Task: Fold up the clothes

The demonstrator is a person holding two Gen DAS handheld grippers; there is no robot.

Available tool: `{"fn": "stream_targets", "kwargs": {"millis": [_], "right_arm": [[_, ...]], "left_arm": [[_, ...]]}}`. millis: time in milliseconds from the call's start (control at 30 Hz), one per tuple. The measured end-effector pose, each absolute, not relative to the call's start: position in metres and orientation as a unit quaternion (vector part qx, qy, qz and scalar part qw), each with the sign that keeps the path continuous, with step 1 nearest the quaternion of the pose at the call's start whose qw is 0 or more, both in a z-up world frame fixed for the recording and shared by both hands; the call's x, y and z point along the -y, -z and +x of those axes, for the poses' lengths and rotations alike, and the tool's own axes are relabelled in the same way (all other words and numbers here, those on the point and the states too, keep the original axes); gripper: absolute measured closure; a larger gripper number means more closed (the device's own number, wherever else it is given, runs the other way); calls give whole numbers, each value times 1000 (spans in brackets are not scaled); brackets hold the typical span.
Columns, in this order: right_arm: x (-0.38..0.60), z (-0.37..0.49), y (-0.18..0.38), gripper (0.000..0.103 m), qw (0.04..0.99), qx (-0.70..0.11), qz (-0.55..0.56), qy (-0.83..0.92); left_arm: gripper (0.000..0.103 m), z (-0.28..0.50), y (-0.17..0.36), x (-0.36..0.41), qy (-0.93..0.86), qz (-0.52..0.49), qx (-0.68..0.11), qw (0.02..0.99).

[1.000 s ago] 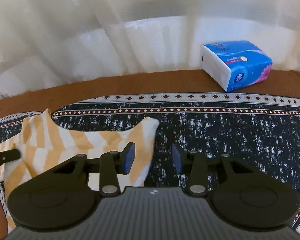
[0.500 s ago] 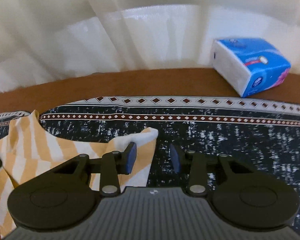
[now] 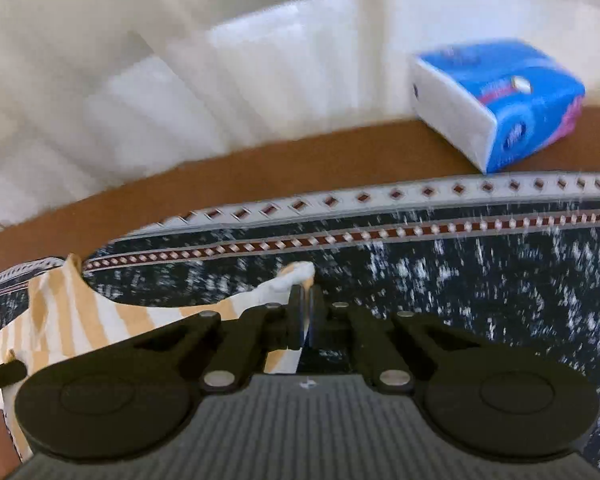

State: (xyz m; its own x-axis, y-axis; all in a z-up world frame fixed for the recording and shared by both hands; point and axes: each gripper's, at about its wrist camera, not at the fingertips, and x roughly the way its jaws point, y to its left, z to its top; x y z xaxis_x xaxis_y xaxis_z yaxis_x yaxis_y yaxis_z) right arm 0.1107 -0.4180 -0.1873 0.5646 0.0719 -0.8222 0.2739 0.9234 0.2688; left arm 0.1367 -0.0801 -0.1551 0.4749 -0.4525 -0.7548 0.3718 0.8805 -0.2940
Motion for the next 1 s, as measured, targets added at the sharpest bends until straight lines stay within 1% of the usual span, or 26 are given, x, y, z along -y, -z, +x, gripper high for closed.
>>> {"fn": "stream_targets", "kwargs": {"millis": [100, 133, 167, 200, 233, 267, 300, 367, 400, 467, 500, 533, 667, 800, 867, 967, 1000], "right_arm": [[417, 109, 189, 100, 866, -457, 190, 66], [418, 108, 188, 97, 866, -458, 190, 71], [419, 107, 186, 94, 864, -459, 192, 77], [419, 105, 184, 88, 864, -458, 192, 87], [418, 102, 179, 85, 866, -452, 190, 100], [415, 97, 172, 85, 871, -443, 188, 103], [409, 90, 162, 85, 880, -429, 185, 90], [390, 76, 149, 84, 886, -422, 188, 30], [379, 70, 143, 81, 886, -422, 191, -6], [350, 60, 140, 72, 878, -436, 180, -81], [335, 56, 140, 64, 871, -445, 171, -120], [321, 53, 140, 62, 864, -452, 160, -152], [279, 47, 136, 61, 855, -461, 69, -229], [259, 56, 136, 44, 839, -468, -18, -277], [253, 62, 140, 44, 830, -476, -54, -285], [251, 69, 152, 44, 811, -499, -77, -295], [249, 70, 155, 57, 802, -510, -83, -300]], "left_arm": [[103, 136, 157, 79, 238, -47, -456, 856], [103, 136, 157, 78, 241, -48, -456, 855], [88, 137, 156, 77, 244, -49, -458, 853], [76, 139, 156, 76, 248, -54, -463, 849], [74, 141, 154, 73, 251, -63, -468, 845], [72, 142, 152, 71, 253, -70, -470, 842], [65, 143, 150, 68, 255, -75, -469, 842], [58, 144, 144, 64, 259, -76, -465, 843], [57, 143, 142, 62, 262, -73, -462, 844], [54, 140, 138, 58, 266, -69, -457, 846], [54, 138, 137, 55, 266, -66, -457, 846], [54, 135, 136, 53, 266, -64, -457, 846], [54, 124, 133, 39, 273, -63, -458, 843], [53, 108, 134, 27, 284, -59, -463, 837], [53, 100, 137, 22, 282, -57, -469, 835], [53, 87, 141, 13, 274, -62, -480, 831], [53, 84, 141, 10, 272, -64, -482, 831]]}}
